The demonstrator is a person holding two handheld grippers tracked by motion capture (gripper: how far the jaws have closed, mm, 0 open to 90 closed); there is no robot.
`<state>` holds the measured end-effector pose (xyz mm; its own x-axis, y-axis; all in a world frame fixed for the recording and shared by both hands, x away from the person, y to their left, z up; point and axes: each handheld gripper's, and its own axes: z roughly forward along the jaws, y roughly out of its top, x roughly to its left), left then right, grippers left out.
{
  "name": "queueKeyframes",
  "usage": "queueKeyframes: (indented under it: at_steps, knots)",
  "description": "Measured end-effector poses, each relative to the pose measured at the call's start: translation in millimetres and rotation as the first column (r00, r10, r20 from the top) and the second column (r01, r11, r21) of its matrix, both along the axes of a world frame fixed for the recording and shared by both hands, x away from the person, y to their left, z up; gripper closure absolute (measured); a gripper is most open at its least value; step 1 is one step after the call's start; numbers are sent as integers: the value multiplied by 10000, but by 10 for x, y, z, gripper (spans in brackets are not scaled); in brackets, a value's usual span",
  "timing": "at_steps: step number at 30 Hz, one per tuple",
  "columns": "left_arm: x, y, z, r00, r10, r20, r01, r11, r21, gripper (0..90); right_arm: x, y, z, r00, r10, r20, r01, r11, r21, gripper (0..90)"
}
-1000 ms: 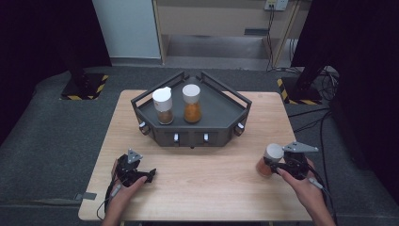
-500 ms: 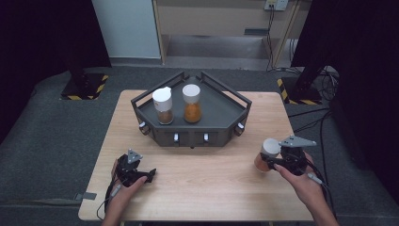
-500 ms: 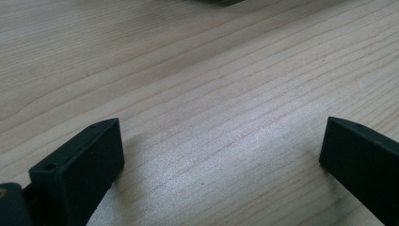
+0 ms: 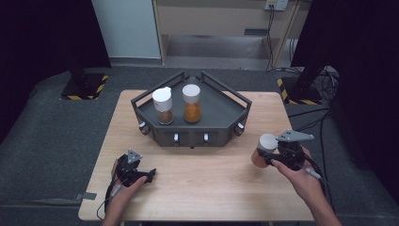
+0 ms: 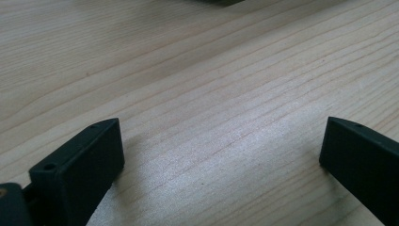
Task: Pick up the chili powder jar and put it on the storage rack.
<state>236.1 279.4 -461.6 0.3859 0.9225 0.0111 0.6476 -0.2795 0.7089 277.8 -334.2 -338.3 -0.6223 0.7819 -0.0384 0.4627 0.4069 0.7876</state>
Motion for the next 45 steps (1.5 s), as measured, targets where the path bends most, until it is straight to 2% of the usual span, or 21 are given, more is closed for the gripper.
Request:
queueKeyframes:
  at_steps: [13,29,45]
  knots:
    - [0,0,0,10000,-2,-1,2,10000,3,0,65,105,149,9999,142,28,-142,9999,14,345]
    - [0,0,0,10000,-2,-2,2,10000,2,0,209,343,386,9984,554,126,-555,9985,29,345]
    - [0,0,0,10000,-1,-3,1,10000,1,0,298,501,678,9964,728,446,-723,9973,-125,345]
